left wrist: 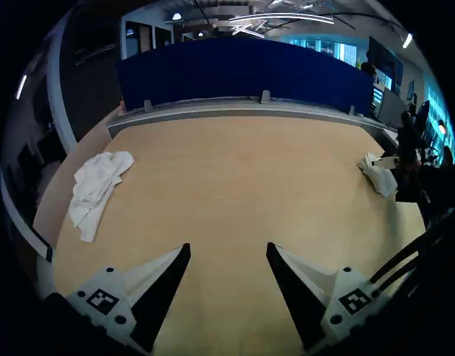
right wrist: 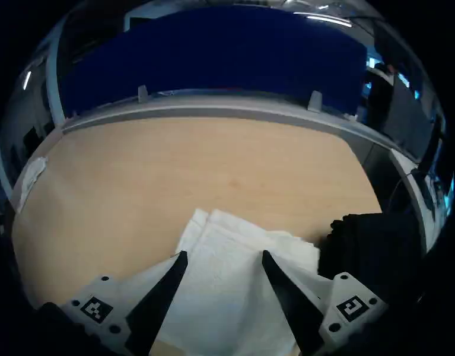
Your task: Fold towel
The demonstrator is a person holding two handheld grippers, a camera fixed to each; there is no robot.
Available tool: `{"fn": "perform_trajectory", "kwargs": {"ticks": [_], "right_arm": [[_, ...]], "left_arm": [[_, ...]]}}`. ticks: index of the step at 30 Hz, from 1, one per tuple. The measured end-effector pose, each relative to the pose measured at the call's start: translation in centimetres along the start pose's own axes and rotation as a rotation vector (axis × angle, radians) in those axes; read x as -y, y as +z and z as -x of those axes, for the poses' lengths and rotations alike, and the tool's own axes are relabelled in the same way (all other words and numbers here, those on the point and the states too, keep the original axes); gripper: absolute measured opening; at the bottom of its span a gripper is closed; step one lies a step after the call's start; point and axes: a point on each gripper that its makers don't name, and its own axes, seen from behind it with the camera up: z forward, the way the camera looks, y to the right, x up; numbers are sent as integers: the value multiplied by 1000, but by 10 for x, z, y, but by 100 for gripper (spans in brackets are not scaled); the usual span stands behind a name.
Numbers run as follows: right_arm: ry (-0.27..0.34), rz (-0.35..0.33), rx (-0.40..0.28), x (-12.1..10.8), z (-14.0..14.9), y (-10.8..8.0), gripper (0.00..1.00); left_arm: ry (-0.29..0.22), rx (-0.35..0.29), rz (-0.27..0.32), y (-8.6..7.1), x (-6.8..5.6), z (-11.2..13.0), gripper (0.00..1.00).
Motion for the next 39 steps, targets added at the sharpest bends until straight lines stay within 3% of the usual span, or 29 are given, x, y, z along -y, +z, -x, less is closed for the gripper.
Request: {"fn": "perform_trajectory", "kwargs": {"ticks": [9,20,29,34,39], "right_arm": [[32,-5,-190,22,-49,-87,97],[59,18,-242,69,-27,-180,97],[98,31,-231,114,9,-222,98],[114,47,-275,123,4,-233,97],[139,53,-362,132,-16,-245,97]], "left_arm": [[-20,-24,21,4,5,-9,95],[-9,-74,71,4,-1,-27,95],[-13,-119,101,1,0,-39,95],[-17,-145,109,-2,2,-46,95],[-30,-192,107,-6,6,-57,95]]}}
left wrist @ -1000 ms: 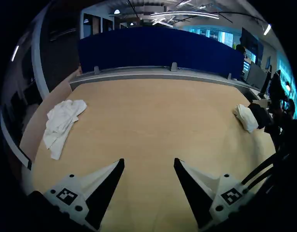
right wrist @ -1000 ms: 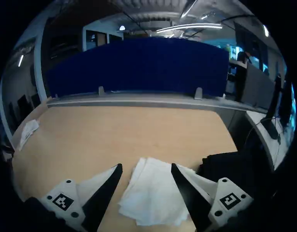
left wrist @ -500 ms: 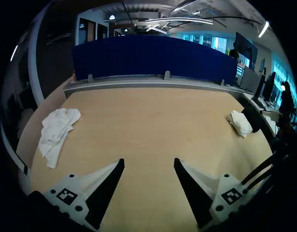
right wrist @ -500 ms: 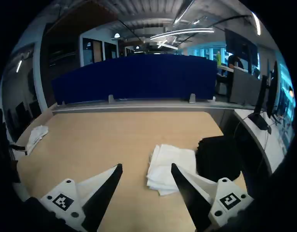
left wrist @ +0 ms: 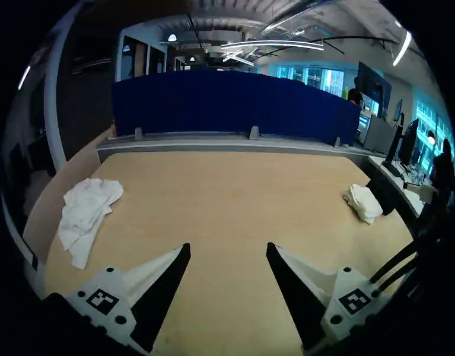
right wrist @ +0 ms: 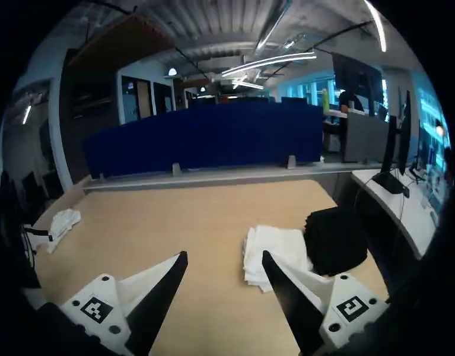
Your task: Fold towel
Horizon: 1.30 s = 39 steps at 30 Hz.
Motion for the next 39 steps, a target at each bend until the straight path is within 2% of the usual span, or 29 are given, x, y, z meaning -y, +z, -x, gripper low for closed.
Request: {"fn": "perform_trajectory", "kwargs": {"ticks": [5,11,15,20,27,35,39], "right_arm": [[24,7,-104,12,-25,-5,97],[23,8,-237,29,-53,-11,98],[21,5,-296,39,-64,-14,98],[38,-7,-315,49,-66,-15,98],[65,-39,-305,62,-64,-14,98],[89,-24,-300,75,-73,-16,98],[135,-21,-285,85,-77,-16,98]], "left_arm": [[-27,-65,-13,-2,6,-18,95],[-47,-199,-41,-13,16,-52,95],[-50,-291,-70,-24,23,-73,95],[-55,-381,-100,-36,29,-92,95],[-37,-437,-131,-46,34,-103,95],[4,-471,-134,-44,40,-105,95],[36,-489,-138,-39,45,-106,95]]}}
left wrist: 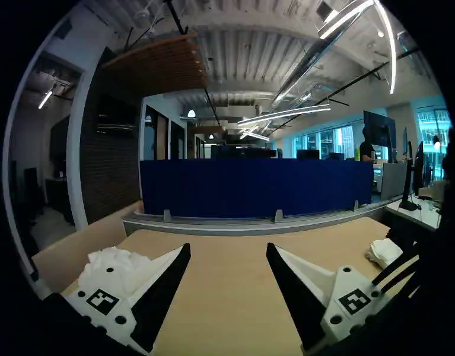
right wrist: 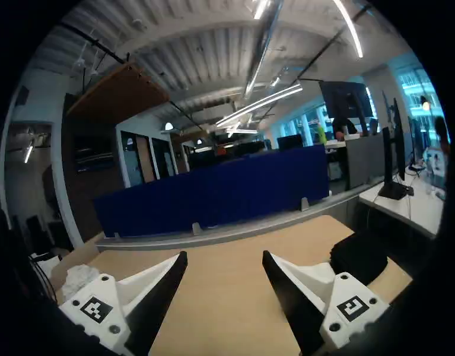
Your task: Fold towel
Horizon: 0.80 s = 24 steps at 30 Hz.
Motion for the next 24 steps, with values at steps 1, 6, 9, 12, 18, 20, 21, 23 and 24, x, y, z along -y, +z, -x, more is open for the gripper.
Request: {"fn": "perform_trajectory", "kwargs": {"ticks": [1,6,9,12,18,20,21,23,24], "right_arm": [[9,2,4,2,0,0,98],[30,38,27,4,3,0,98],[32,72,47,-1,6,3,98],[34,112,47,-8,4,6,98],[21,145,26,-8,-3,10,98],[14,145,21,-5,-3,12,98],[12,144,18,-4,-2,13,98],[8,141,13,-2,1,15,98],[5,140,12,-1,4,17,98]], "left_arm": [[5,-8,-2,2,2,1,95],[33,-32,-9,11,8,10,95],[56,-46,-5,15,8,17,95],[74,-62,0,19,10,27,95],[65,-72,8,23,17,57,95],[54,-79,15,25,18,66,95],[51,-83,18,27,19,71,95],[47,-91,22,30,20,80,95],[49,-94,22,31,21,85,95]]}}
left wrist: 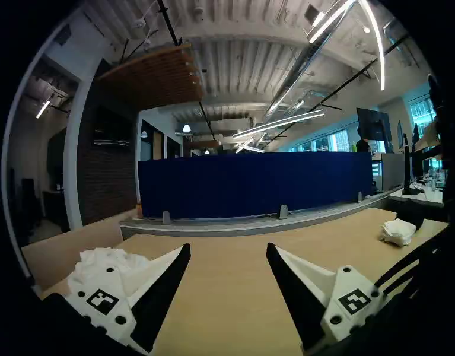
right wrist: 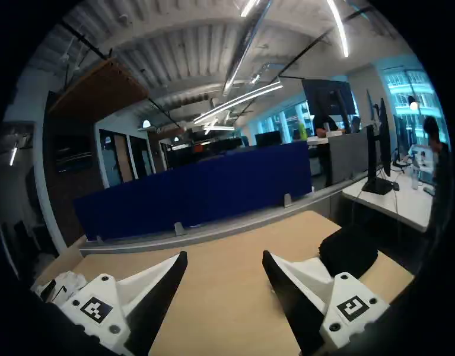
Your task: Fold towel
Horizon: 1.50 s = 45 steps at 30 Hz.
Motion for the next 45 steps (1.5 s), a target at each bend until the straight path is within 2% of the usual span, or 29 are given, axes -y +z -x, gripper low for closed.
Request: {"fn": "perform_trajectory", "kwargs": {"ticks": [5,11,15,20,27,38,45], "right_arm": [[-18,-7,2,4,17,6,98],[-42,-17,12,10,34,14,98],[-56,-22,15,13,39,17,98],[-70,-30,19,17,39,21,98],[-77,-40,18,21,38,23,98],[-67,-44,7,20,33,19,98],[-78,-60,-30,18,16,14,98]], "left_arm": [[15,-10,-4,4,2,25,95],[-17,-4,-7,9,4,54,95],[-26,-4,-8,12,7,63,95],[-40,0,-11,16,11,71,95],[-43,11,-10,17,10,81,95],[-50,18,-4,19,9,81,95],[-49,19,-5,18,8,80,95]]}}
